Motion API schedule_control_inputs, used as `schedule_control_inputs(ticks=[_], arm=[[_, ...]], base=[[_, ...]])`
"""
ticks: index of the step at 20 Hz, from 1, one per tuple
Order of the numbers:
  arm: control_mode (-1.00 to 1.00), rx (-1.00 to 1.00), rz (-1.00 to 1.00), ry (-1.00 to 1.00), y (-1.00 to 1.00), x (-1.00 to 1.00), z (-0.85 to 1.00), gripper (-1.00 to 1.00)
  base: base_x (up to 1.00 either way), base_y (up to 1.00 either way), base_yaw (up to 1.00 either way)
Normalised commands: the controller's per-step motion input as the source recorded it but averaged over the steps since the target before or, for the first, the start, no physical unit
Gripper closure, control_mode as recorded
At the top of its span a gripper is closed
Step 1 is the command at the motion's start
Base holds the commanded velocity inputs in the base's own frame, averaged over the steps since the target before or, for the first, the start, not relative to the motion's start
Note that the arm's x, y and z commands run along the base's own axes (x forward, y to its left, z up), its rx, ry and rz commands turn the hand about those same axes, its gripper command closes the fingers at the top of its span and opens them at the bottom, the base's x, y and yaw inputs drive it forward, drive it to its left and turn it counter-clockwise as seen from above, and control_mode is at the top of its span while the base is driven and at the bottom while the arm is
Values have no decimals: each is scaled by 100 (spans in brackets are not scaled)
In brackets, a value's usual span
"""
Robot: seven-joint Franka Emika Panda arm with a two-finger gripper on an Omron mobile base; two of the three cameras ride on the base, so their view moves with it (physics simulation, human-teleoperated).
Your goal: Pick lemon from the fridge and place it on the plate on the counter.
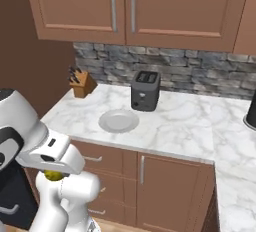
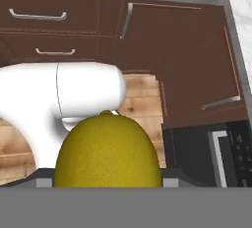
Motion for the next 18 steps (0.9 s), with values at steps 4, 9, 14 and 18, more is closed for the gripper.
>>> schedule_control_inputs(ticks=[4, 9, 14, 18], arm=[[100, 0, 0, 0, 0, 0, 0, 100], [100, 0, 0, 0, 0, 0, 0, 100], [100, 0, 0, 0, 0, 0, 0, 100], [100, 0, 0, 0, 0, 0, 0, 100]], base=[[34, -64, 9], [53, -14, 0], [49, 6, 0], [57, 4, 1]])
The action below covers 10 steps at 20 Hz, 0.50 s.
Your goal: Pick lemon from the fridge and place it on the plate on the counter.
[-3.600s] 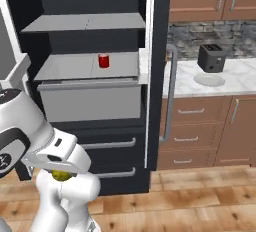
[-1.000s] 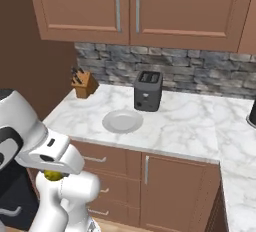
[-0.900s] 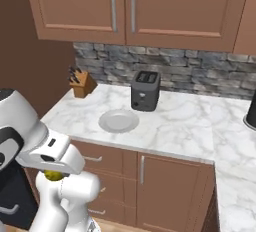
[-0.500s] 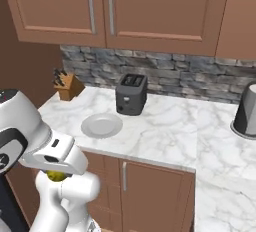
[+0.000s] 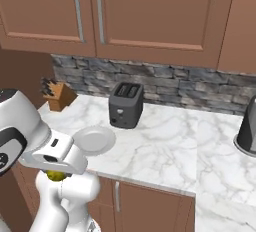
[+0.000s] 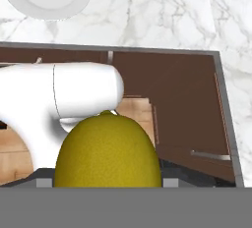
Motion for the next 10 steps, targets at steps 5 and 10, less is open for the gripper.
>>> schedule_control_inputs(ticks=[5, 10], arm=[[-100, 0, 0, 0, 0, 1, 0, 100], [-100, 1, 0, -2, 9, 22, -7, 100]], base=[[28, 0, 1], [0, 0, 0]])
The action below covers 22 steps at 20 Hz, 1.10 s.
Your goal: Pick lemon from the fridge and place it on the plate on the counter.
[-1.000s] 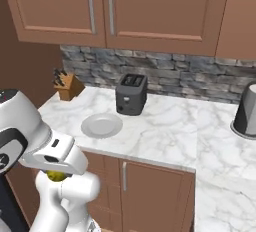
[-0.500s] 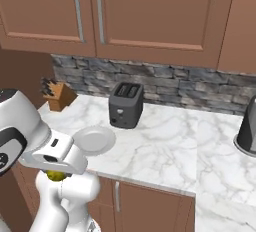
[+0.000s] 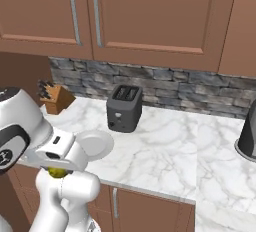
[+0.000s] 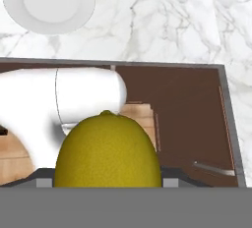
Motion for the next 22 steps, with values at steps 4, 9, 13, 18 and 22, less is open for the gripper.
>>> schedule_control_inputs(ticks=[4, 9, 13, 18, 22], arm=[[-100, 8, 3, -6, 25, 93, -27, 100], [-100, 8, 10, 0, 16, 88, -18, 100], [-100, 0, 4, 1, 25, 87, -69, 100], [-100, -1, 0, 6, 46, 88, -55, 100], [-100, -1, 0, 2, 29, 86, -55, 100]], base=[[0, 0, 0], [0, 0, 0], [0, 0, 0], [0, 0, 0], [0, 0, 0]])
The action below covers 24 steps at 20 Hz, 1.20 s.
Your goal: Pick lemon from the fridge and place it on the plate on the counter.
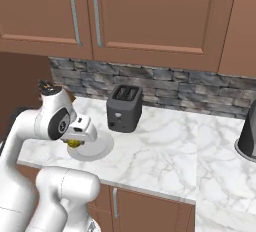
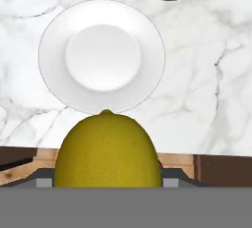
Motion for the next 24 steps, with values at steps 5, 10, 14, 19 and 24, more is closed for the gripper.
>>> schedule_control_inputs(ticks=[5, 10, 14, 19, 24], arm=[[-100, 0, 0, 0, 4, 75, -61, 100], [-100, 0, 0, 2, 0, 63, -47, 100], [-100, 4, 2, 0, 0, 35, -27, 100], [-100, 2, 4, 0, 0, 24, -42, 100], [-100, 0, 0, 0, 0, 30, -53, 100]], base=[[0, 0, 0], [0, 0, 0], [0, 0, 0], [0, 0, 0], [0, 0, 0]])
